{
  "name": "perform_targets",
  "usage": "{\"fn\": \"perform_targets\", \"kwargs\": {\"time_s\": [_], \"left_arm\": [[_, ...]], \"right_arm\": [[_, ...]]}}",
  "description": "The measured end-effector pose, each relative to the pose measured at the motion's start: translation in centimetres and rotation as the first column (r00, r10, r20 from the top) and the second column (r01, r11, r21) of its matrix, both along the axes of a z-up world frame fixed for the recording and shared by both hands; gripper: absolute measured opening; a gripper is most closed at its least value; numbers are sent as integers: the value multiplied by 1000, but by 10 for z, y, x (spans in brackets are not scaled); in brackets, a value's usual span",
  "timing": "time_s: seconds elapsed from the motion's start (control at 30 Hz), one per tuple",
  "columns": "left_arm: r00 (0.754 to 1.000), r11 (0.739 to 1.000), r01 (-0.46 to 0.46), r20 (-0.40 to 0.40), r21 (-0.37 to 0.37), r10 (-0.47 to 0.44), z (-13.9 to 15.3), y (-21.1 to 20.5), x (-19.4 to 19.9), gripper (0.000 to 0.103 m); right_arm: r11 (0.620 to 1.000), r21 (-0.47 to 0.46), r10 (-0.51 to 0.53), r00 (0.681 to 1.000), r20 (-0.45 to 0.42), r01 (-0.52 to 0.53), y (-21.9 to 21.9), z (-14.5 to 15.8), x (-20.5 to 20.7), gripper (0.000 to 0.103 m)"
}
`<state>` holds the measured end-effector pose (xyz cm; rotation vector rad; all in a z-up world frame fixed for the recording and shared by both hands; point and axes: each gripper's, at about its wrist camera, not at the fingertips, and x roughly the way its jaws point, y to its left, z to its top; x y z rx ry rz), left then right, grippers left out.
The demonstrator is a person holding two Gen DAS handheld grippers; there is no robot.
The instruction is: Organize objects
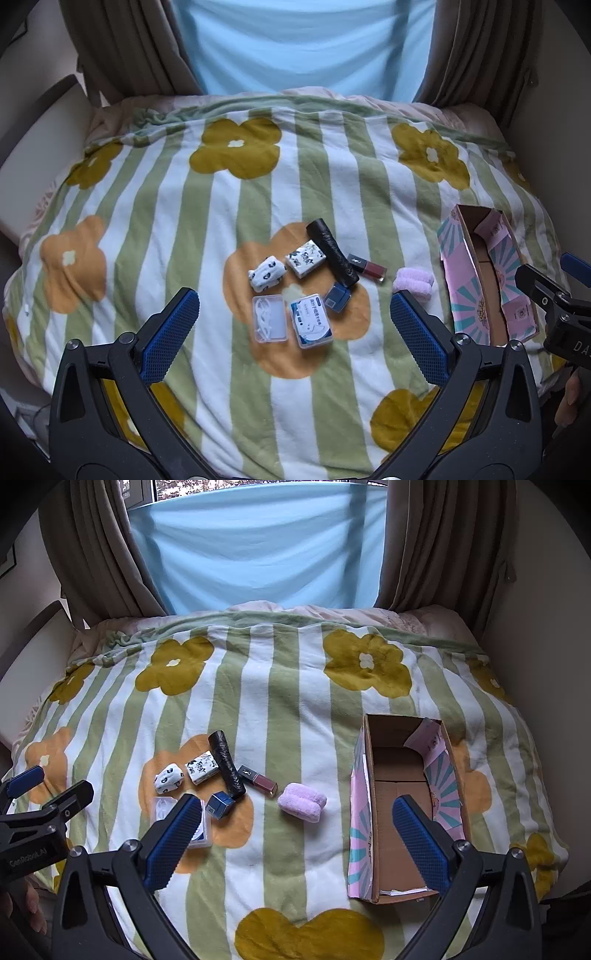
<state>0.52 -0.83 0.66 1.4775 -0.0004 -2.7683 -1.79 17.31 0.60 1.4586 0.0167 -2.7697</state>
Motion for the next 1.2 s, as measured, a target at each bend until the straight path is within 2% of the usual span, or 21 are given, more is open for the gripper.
{"fn": "perform_targets", "kwargs": {"time_s": [0.53, 0.7, 1.03, 1.2], "left_arm": [[1000, 999, -13, 6, 30, 13, 4, -2, -5, 103], [1000, 1000, -28, 1, -5, 28, 3, 0, -6, 103], [1000, 1000, -19, -4, 13, 19, 8, -1, -8, 103], [1000, 1000, -20, -2, -2, 20, 10, 1, -7, 103]], "right_arm": [[1000, -12, 1, 1000, -12, -1, 0, 1, 0, 102], [1000, -13, 12, 1000, -15, -12, -1, 0, 0, 102], [1000, -21, 12, 1000, -28, -12, 0, -1, 4, 102], [1000, -26, 7, 1000, -11, -7, 1, -4, 4, 102]]}}
